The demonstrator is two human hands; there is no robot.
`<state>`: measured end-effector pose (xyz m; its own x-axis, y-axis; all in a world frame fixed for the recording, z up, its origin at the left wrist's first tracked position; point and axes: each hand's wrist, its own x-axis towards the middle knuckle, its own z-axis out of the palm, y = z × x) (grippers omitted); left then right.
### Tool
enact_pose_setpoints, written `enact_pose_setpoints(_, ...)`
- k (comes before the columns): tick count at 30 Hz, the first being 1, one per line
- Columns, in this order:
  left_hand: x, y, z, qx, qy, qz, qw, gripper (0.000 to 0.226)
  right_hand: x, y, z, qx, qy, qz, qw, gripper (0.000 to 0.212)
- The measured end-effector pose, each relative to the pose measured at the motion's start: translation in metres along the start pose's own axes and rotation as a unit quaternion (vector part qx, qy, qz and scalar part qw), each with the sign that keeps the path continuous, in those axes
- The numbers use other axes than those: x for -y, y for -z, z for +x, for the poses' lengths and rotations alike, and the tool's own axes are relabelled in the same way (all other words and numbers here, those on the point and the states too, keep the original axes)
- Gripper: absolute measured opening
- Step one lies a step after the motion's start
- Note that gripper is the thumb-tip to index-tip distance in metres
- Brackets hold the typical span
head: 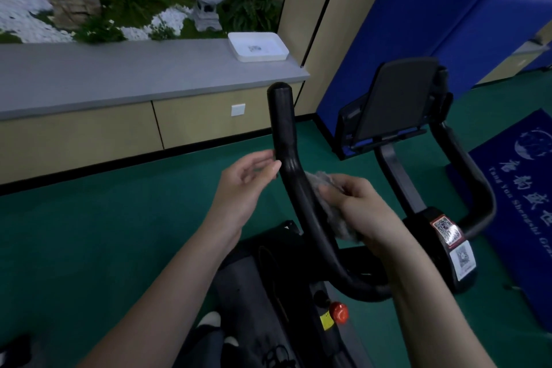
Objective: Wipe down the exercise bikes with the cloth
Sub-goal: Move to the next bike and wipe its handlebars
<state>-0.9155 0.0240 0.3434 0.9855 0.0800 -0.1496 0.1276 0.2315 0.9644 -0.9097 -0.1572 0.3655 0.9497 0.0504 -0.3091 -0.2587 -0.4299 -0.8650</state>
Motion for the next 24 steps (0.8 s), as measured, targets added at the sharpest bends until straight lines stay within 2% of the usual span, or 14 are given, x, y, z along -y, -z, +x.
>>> enact_pose_setpoints(2, 0.002, 0.000, -0.003, -0.003, -0.012, 0.021, 1.000, 0.024, 0.007, -0.008, -0.001, -0.082, 0.064, -0.055, 0.993, 0.009)
enact_pose_setpoints(4, 0.005, 0.000, -0.010, -0.013, -0.023, 0.054, 0.998, 0.023, 0.015, -0.016, -0.009, -0.123, 0.118, -0.105, 0.980, 0.003)
enact_pose_setpoints(7, 0.007, 0.003, -0.021, -0.042, -0.082, 0.130, 0.987, 0.016, 0.009, -0.006, -0.030, -0.114, 0.129, -0.130, 0.976, 0.005)
enact_pose_setpoints(10, -0.002, 0.002, -0.024, -0.033, -0.201, 0.242, 0.949, 0.011, 0.004, 0.004, -0.041, -0.099, 0.118, -0.084, 0.984, 0.016)
enact_pose_setpoints(12, -0.013, -0.003, -0.020, -0.003, -0.265, 0.312, 0.912, 0.015, 0.009, -0.003, -0.041, -0.146, 0.157, -0.082, 0.973, 0.017)
enact_pose_setpoints(14, -0.023, -0.011, -0.013, 0.039, -0.310, 0.371, 0.874, 0.020, 0.016, -0.013, -0.046, -0.160, 0.183, -0.113, 0.963, 0.009)
enact_pose_setpoints(18, -0.029, -0.020, 0.008, 0.112, -0.400, 0.484, 0.770, 0.029, 0.012, 0.006, -0.068, -0.114, 0.122, -0.160, 0.973, 0.017)
enact_pose_setpoints(19, -0.029, -0.020, 0.014, 0.129, -0.419, 0.511, 0.739, 0.030, 0.010, 0.012, -0.074, -0.122, 0.104, -0.159, 0.974, 0.017)
enact_pose_setpoints(22, -0.026, -0.017, 0.031, 0.169, -0.476, 0.570, 0.648, 0.037, 0.010, 0.001, -0.080, -0.207, 0.096, -0.151, 0.962, 0.015)
enact_pose_setpoints(24, -0.025, -0.012, 0.040, 0.192, -0.501, 0.586, 0.607, 0.044, 0.011, -0.020, -0.080, -0.242, 0.102, -0.168, 0.950, 0.010)
